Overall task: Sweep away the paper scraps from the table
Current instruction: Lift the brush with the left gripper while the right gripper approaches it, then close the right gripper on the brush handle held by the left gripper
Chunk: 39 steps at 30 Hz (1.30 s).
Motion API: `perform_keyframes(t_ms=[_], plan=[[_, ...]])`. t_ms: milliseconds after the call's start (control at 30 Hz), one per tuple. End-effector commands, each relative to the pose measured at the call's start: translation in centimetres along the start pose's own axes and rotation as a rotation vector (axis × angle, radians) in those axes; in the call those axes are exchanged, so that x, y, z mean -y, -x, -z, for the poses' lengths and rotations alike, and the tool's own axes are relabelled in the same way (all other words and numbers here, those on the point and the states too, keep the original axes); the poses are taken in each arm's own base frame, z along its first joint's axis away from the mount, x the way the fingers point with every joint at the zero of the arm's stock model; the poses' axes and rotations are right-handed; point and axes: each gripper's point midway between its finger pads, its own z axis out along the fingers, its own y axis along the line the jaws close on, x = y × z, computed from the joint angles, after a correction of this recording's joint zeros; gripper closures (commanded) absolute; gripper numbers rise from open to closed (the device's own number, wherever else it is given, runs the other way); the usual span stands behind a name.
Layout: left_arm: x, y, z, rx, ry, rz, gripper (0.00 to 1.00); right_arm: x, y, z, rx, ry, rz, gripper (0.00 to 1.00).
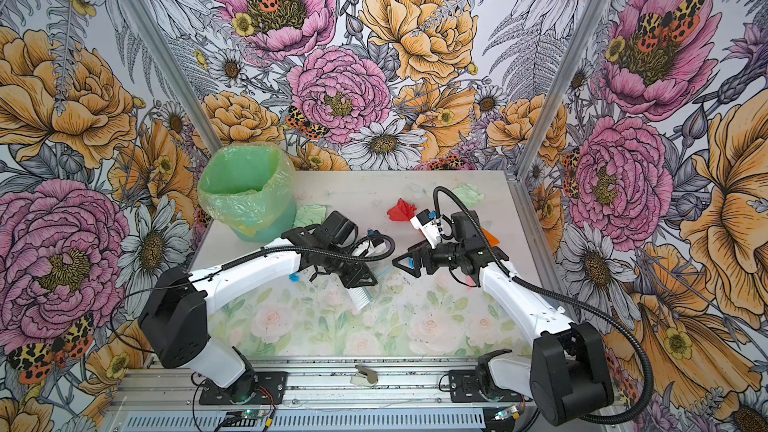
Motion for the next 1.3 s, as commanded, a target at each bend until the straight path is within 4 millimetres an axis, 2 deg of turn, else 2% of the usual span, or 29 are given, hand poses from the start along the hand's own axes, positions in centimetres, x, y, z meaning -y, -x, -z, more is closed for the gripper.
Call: perform_keyframes(t_ms=[0,233,733,1133,1267], plan=[[2.1,0.8,1.4,0.053,-0.112,-0.039,1.0,-3.2,2.0,0.9,0.044,0.098,0.11,0.03],[3.4,1.6,2.0,0.08,-0.185,-0.059,1.0,-4.2,3.2,1.2,0.06,0.131,0.142,0.04],[5.6,3.3,5.4,0.194,-0.299,-0.121,1.0,-5.3,3.4,0.4,0.038,0.184,0.156,0.05],[5.5,3.7,6.0,0.22,-0.313,-0.125,1.0,-6.7,3.0,-1.7,-0.016,0.233,0.186,0.07],[5.4,3.8,6.1,0.226,-0.331,-0.123,1.0,-7.3,2.9,-2.4,-0.031,0.253,0.199,0.11]])
